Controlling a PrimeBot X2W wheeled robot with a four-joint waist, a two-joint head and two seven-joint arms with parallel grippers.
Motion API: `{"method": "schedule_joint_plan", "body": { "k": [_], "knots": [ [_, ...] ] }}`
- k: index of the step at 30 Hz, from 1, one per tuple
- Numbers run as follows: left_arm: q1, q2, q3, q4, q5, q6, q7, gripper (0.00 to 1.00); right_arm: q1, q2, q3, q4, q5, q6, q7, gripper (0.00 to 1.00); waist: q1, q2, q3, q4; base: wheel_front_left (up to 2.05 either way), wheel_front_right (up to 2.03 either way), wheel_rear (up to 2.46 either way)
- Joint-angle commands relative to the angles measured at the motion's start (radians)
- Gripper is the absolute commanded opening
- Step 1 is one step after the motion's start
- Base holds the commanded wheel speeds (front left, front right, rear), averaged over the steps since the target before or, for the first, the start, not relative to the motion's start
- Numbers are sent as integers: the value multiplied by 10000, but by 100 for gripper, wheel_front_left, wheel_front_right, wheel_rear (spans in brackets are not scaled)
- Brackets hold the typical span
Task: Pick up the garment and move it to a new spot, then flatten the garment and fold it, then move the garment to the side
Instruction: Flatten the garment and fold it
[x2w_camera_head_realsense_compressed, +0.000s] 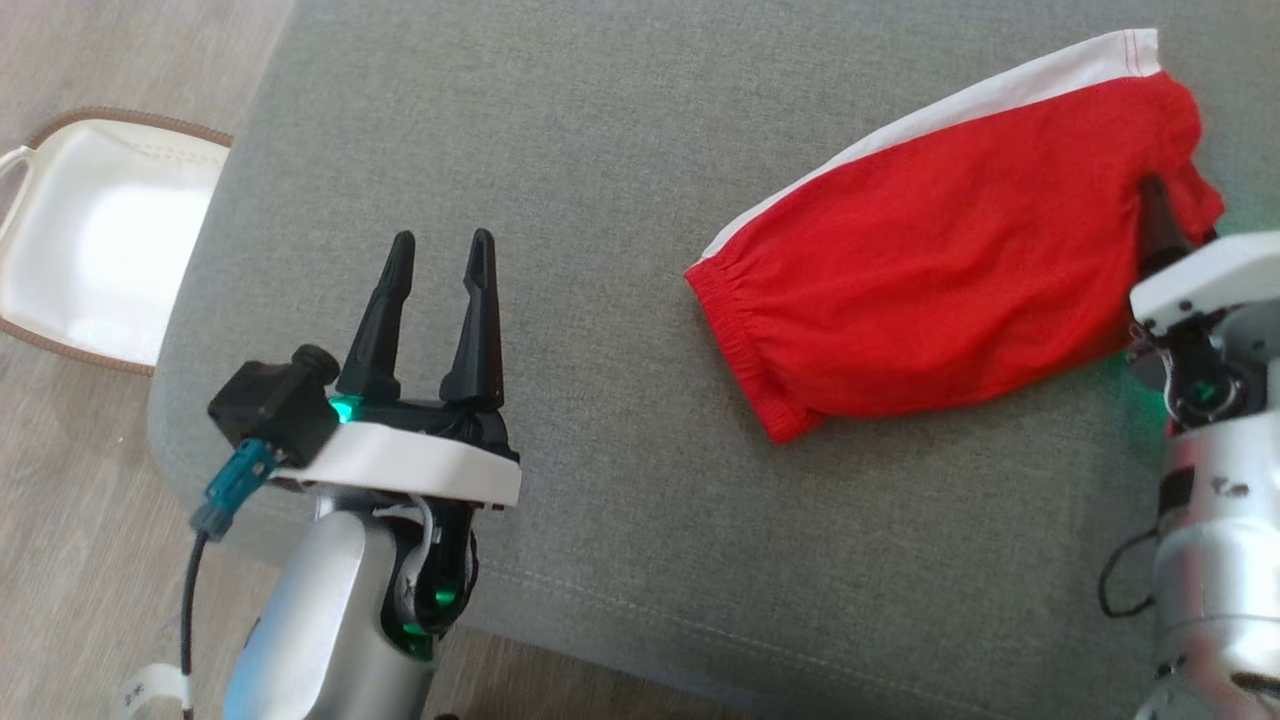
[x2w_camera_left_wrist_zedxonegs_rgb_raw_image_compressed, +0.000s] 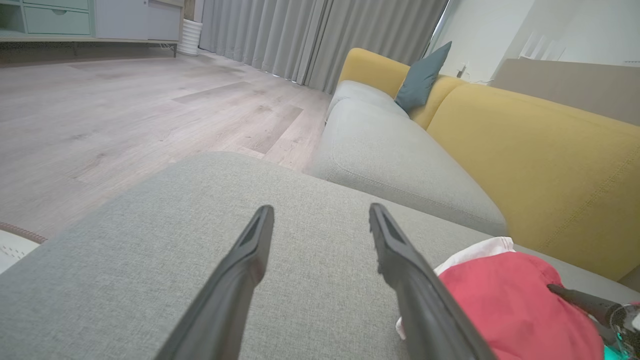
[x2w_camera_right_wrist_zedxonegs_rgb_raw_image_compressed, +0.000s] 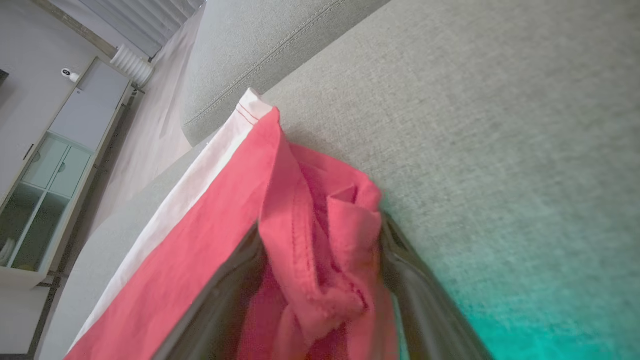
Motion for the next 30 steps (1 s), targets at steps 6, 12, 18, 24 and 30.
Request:
{"method": "schedule_joint_plan", "body": {
  "k": [6, 12, 18, 24, 30],
  "knots": [
    [-452, 66, 331, -340, -105, 67, -53, 100, -599, 167, 534, -11, -207, 65, 41, 0, 0, 0, 88, -318, 0, 0, 0],
    [-474, 66, 369, -227, -31, -32, -53, 100, -308, 167, 410, -244, 389, 65, -472, 0, 0, 0, -211, -993, 0, 0, 0],
    [-374, 66, 428, -151, 126, -106, -53, 100, 565, 168, 415, -883, 1309, 65, -919, 0, 0, 0, -614, -1870, 0, 0, 0],
    [-160, 66, 546, -38, 315, -201, -53, 100, 1767, 168, 653, -1685, 2352, 65, -1145, 0, 0, 0, -1001, -2618, 0, 0, 0],
    [32, 66, 592, 46, 414, -287, -53, 100, 3018, 168, 886, -1908, 3301, 65, -1679, 0, 0, 0, -1356, -2967, 0, 0, 0]
  ]
}}
